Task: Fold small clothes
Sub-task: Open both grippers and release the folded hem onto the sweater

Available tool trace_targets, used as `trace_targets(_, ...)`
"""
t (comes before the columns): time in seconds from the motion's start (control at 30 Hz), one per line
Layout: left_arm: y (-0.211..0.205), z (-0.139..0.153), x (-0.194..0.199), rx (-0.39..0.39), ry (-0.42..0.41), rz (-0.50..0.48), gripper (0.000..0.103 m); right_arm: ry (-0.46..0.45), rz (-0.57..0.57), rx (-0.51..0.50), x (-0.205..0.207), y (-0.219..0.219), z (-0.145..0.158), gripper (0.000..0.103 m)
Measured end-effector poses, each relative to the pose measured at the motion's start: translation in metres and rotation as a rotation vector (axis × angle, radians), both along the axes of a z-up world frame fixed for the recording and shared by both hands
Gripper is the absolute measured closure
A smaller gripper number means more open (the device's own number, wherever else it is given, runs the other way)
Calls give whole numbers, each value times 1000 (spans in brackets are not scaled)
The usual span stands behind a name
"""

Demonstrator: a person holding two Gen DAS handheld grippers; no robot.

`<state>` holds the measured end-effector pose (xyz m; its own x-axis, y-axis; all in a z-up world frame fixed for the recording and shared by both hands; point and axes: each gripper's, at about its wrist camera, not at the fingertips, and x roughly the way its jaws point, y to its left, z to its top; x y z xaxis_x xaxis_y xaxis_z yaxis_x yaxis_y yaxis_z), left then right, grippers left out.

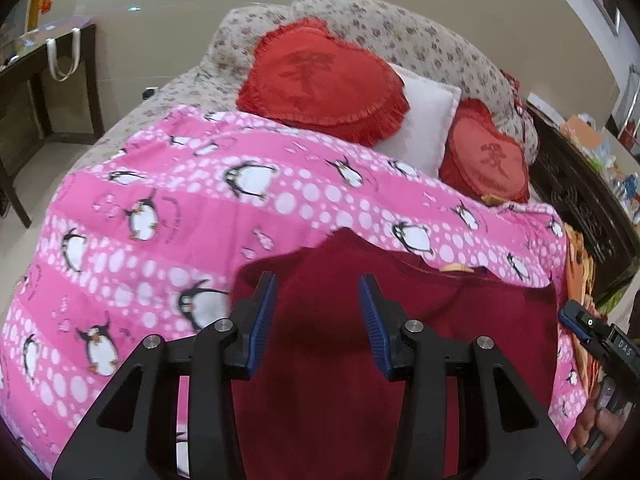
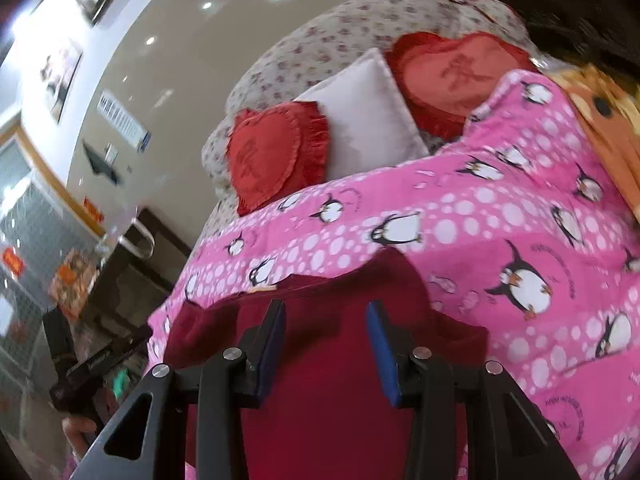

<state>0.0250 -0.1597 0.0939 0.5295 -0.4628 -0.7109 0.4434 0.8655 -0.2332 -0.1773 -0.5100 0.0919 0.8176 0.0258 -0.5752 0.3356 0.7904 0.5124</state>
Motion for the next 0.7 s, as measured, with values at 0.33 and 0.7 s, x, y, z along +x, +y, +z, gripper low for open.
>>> trace_targets(0.33, -45, -51, 36, 181, 1, 46, 61, 166, -16, -130, 51, -4, -42, 63)
trace_targets(0.7, -45, -58, 39, 196, -28, 51, 61, 180, -36, -117, 65, -15, -50, 63)
